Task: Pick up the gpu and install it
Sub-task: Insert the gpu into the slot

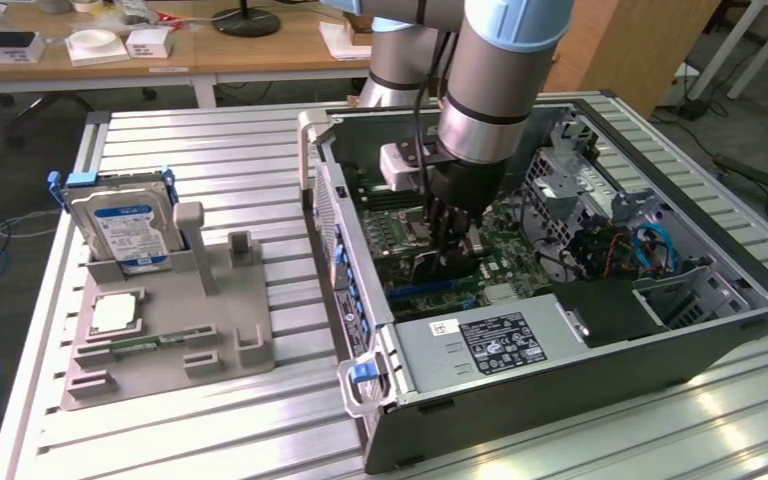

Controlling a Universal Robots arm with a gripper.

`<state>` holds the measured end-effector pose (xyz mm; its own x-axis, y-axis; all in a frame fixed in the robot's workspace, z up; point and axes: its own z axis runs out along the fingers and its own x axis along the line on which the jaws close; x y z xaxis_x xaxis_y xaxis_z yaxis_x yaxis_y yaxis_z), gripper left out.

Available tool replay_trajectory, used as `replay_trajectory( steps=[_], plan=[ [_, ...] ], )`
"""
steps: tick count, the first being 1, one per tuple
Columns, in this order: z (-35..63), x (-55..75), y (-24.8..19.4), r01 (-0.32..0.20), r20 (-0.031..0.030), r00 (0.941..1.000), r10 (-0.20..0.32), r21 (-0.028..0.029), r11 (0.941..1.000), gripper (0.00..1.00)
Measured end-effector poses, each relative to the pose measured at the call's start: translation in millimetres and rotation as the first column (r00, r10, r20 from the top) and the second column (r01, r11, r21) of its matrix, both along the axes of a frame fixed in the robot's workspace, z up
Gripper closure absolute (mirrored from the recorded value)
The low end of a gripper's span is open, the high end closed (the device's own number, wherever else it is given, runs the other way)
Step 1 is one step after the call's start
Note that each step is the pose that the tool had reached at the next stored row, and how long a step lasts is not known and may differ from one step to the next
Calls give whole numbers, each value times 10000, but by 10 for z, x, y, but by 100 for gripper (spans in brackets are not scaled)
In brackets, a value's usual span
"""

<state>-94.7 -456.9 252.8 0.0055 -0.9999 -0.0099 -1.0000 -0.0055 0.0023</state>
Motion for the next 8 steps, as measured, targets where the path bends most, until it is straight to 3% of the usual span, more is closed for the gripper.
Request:
replay_trajectory(
  steps=[8],
  plan=[
    [-6, -2, -2, 19, -1, 10000, -19, -1, 10000, 74]
  ],
)
